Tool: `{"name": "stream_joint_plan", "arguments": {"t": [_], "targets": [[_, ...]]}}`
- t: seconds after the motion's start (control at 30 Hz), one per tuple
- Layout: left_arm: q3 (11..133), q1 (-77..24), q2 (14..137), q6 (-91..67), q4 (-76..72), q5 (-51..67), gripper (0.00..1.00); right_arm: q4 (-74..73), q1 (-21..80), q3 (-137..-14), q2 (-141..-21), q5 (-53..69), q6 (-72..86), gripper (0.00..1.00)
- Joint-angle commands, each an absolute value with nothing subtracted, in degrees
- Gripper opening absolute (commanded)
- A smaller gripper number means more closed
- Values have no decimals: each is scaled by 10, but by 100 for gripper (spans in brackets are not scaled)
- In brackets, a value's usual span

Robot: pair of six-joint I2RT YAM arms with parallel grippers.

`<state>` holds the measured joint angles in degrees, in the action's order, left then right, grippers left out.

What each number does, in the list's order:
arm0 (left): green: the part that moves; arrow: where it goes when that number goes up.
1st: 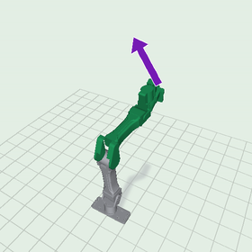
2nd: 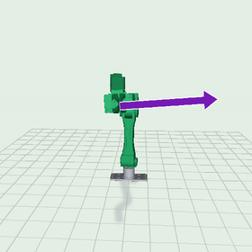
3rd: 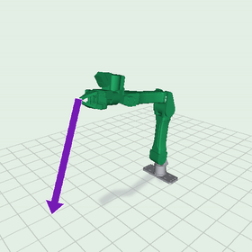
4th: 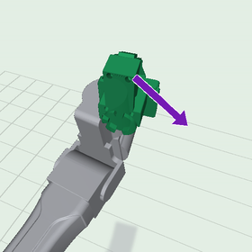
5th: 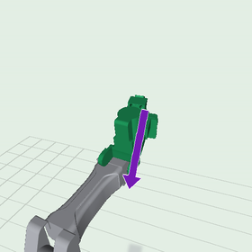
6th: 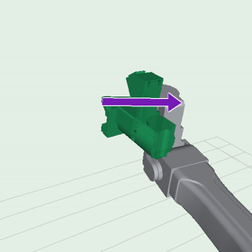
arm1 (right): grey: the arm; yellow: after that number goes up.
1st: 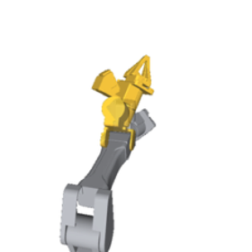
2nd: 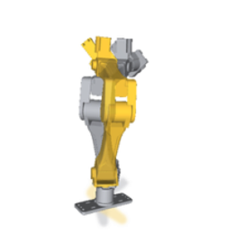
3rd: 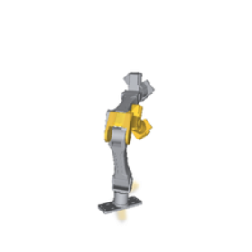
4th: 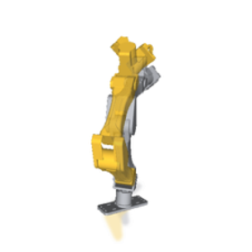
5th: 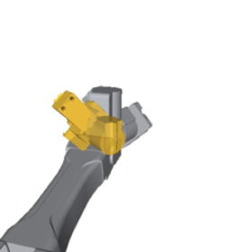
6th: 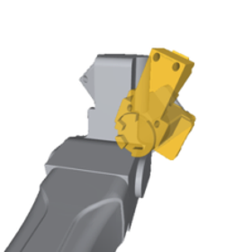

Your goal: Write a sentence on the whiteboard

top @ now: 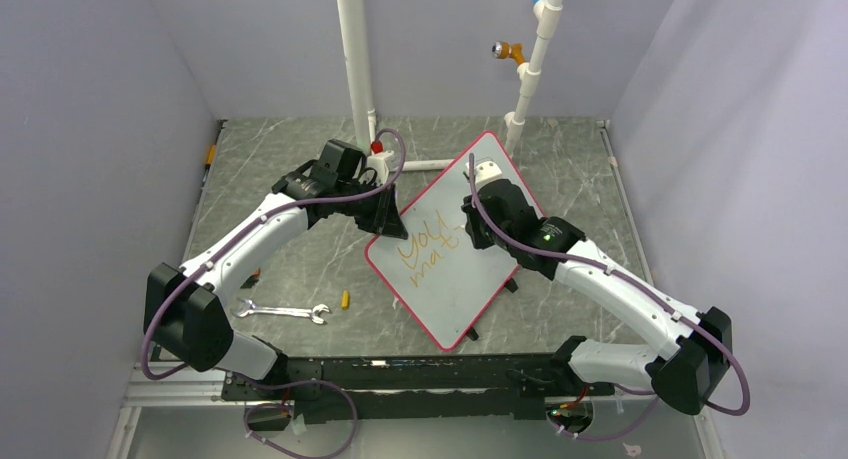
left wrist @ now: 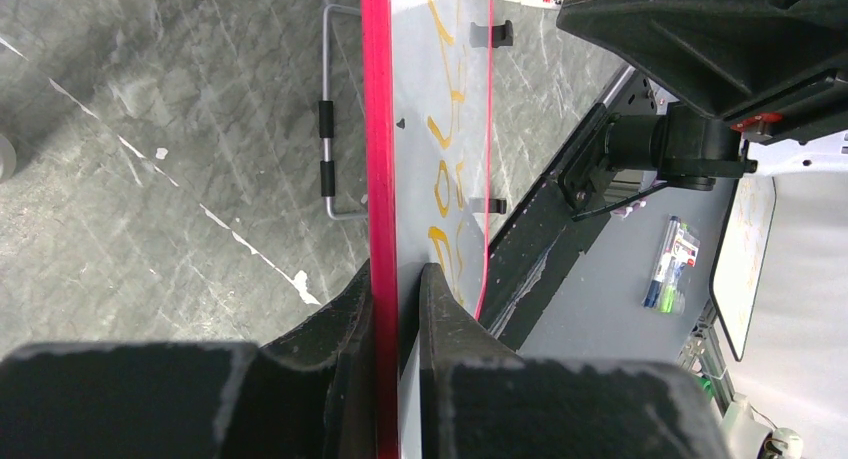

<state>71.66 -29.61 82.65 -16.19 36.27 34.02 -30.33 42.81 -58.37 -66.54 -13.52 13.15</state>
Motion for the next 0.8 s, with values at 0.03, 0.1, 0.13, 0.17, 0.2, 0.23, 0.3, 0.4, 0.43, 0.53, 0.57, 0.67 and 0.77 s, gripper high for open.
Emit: {"name": "stream_joint_plan", "arguments": {"t": [0.03, 0.1, 0.13, 0.17, 0.2, 0.23, 0.3, 0.4, 0.43, 0.53, 0.57, 0.67, 0.77], "targets": [[731, -286, 795, -103, 339, 253, 0, -295, 426, -603, -667, -134, 124, 0], [731, -286, 795, -103, 338, 253, 0, -299, 425, -608, -661, -132, 127, 0], [730, -286, 795, -103, 338, 253, 0, -303, 425, -612, -657, -132, 128, 0], [731, -286, 794, -103, 338, 254, 0, -306, 425, -615, -653, -132, 130, 0], [731, -286, 794, -103, 338, 253, 0, -308, 426, -618, -649, -130, 131, 0], [730, -286, 793, -103, 338, 253, 0, -309, 425, -620, -645, -129, 132, 0], [730, -287, 793, -103, 338, 254, 0, -310, 426, -626, -640, -124, 136, 0], [731, -286, 793, -103, 338, 253, 0, -305, 426, -632, -639, -121, 138, 0], [730, -286, 793, -103, 338, 254, 0, -302, 425, -634, -641, -120, 138, 0], [730, -286, 792, -103, 338, 253, 0, -295, 425, -638, -654, -123, 138, 0], [730, -287, 792, -103, 338, 254, 0, -292, 426, -639, -658, -122, 138, 0], [729, -287, 790, -103, 339, 253, 0, -283, 426, -638, -671, -118, 138, 0], [729, -286, 790, -102, 339, 253, 0, -278, 426, -633, -679, -115, 138, 0]]}}
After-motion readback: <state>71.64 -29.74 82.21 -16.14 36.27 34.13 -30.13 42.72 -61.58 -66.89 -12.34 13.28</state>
